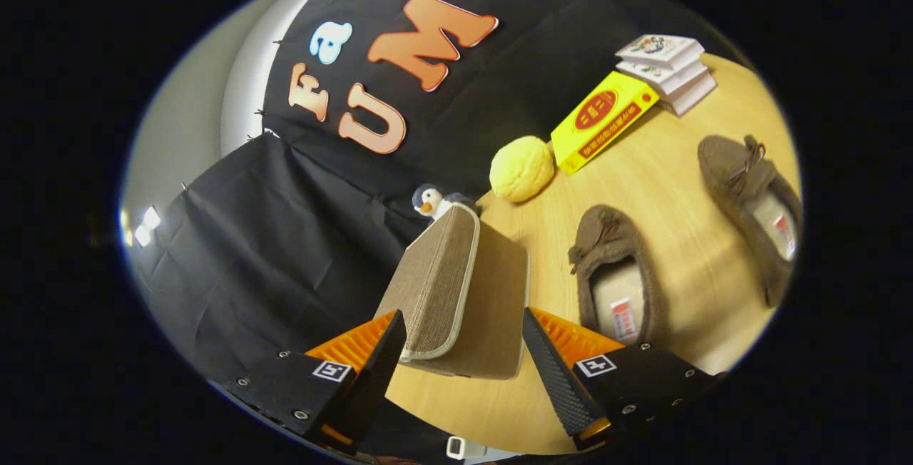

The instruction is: Open the storage box then place both shoes into the box .Put the left shoe in first, then the right shoe, with the right side of both shoes facing outward in a uniform manner.

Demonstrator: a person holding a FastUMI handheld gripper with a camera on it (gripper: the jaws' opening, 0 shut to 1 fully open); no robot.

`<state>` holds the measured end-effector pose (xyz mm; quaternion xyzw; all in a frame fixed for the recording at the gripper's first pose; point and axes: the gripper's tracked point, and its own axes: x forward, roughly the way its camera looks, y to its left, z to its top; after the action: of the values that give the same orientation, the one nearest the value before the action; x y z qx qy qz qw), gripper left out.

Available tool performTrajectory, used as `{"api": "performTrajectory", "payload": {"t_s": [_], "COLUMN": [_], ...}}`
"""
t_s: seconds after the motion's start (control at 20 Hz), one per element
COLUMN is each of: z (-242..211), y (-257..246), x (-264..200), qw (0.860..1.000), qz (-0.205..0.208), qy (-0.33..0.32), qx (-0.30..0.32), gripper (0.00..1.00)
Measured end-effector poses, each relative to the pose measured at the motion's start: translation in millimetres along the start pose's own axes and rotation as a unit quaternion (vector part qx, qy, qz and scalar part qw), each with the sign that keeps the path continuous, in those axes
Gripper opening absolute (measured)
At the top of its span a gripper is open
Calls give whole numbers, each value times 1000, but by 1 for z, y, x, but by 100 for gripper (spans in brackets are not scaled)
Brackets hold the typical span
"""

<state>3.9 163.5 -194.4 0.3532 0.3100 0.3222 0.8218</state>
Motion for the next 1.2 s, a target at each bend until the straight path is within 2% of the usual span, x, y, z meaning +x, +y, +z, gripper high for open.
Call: {"api": "performTrajectory", "payload": {"t_s": [0.25,0.35,0.7,1.2], "z": [-4,-10,-24,-27], "y": [13,13,7,20], "x": [29,41,63,80], "qw": [989,983,969,950], "qz": [69,84,94,145], "qy": [34,51,80,98], "qx": [129,157,214,260], "gripper": [98,98,98,98]}}
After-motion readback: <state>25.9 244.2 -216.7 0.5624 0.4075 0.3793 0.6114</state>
